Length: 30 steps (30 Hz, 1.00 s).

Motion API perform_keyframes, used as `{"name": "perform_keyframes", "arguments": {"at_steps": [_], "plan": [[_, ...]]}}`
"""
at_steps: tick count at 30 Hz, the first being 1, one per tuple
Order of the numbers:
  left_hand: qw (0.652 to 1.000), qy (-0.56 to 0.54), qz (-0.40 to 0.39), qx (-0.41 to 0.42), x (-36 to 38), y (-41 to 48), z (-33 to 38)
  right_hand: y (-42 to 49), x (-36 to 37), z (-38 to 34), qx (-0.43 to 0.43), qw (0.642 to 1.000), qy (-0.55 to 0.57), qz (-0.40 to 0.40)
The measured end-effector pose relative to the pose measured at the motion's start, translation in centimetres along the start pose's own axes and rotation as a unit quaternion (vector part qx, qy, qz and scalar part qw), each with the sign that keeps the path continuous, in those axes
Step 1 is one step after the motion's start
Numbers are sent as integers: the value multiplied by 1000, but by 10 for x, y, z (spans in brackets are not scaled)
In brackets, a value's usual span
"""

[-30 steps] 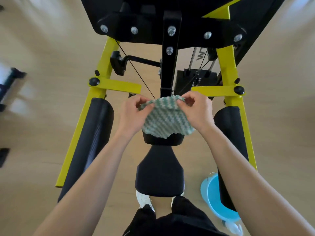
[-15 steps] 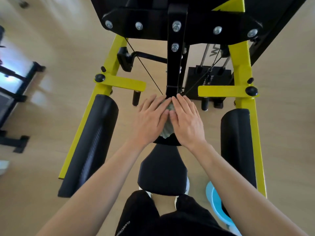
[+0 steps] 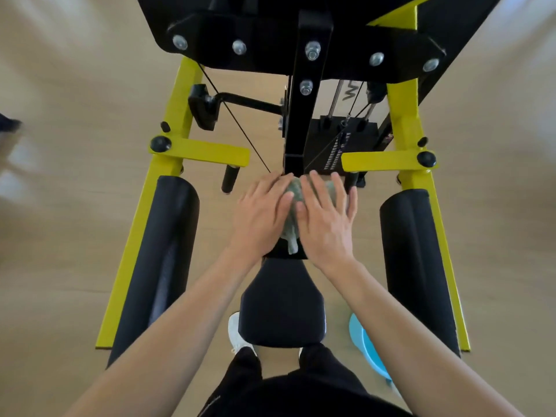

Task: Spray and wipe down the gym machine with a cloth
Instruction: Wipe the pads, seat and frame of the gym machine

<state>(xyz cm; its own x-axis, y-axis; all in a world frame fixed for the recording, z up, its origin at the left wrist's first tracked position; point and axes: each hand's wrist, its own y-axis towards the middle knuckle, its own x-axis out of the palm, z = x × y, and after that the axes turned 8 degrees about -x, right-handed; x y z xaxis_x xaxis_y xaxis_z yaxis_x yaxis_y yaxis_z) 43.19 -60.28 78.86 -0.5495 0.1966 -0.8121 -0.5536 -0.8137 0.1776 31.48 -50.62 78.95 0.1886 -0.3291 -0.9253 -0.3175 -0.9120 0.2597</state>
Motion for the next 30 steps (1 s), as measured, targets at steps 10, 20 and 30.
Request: {"name": "perform_keyframes", "arguments": {"at_steps": [10, 20, 30], "plan": [[885, -442, -108, -99, 18, -56, -32, -17, 37, -60, -78, 991, -100, -35], [997, -61, 28, 29, 19, -43, -12, -34, 12, 1, 69, 997, -13, 24], [983, 152, -44, 97, 56, -101, -15, -73, 11, 8, 275, 867, 416, -11]]}}
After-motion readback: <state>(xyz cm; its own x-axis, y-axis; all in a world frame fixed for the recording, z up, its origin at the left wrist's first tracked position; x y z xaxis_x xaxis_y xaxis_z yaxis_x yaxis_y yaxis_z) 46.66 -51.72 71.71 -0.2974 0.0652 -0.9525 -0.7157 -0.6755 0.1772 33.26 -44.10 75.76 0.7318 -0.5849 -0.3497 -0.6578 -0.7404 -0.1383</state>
